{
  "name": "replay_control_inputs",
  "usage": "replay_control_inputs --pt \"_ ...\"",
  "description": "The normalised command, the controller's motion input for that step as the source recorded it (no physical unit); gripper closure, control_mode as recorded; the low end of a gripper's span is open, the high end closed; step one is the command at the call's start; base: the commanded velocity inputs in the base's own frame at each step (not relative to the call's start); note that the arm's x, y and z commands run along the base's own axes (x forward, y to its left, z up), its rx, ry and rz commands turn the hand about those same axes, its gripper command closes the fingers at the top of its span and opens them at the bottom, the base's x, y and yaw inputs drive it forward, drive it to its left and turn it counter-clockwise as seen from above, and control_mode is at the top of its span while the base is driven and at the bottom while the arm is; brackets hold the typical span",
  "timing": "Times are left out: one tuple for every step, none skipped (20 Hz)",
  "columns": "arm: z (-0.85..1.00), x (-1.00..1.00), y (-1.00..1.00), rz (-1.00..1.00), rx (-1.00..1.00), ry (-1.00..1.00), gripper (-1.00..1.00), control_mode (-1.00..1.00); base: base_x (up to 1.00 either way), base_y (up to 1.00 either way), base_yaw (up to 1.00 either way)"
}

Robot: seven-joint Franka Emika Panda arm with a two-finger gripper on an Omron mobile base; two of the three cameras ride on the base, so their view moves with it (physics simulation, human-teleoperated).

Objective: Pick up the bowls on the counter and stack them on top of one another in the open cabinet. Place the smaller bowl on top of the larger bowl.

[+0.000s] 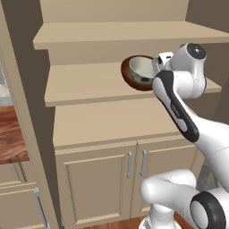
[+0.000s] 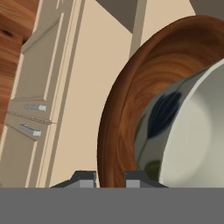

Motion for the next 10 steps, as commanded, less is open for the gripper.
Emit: replay_control_inputs --pt "-0.10 0.17 0.00 0.00 0.00 -0.01 1.00 -1.00 0.00 0.00 0.00" --pt "-0.10 0.17 0.00 0.00 0.00 -0.01 1.00 -1.00 0.00 0.00 0.00" --pt "-0.10 0.16 0.00 0.00 0.00 -0.01 1.00 -1.00 0.00 0.00 0.00" --pt "-0.10 0.15 0.00 0.00 0.00 -0.01 1.00 -1.00 0.00 0.00 0.00" --pt "-0.10 0.15 0.00 0.00 0.00 -0.01 1.00 -1.00 0.00 0.00 0.00" --pt "-0.09 0.16 0.00 0.00 0.00 -0.01 1.00 -1.00 0.00 0.00 0.00" --pt "-0.09 0.16 0.00 0.00 0.00 -0.01 1.00 -1.00 0.00 0.00 0.00" --pt "-0.09 0.16 0.00 0.00 0.00 0.00 1.00 -1.00 0.00 0.00 0.00" --pt "-0.08 0.16 0.00 0.00 0.00 0.00 1.00 -1.00 0.00 0.00 0.00" --pt "-0.08 0.16 0.00 0.00 0.00 0.00 1.00 -1.00 0.00 0.00 0.00"
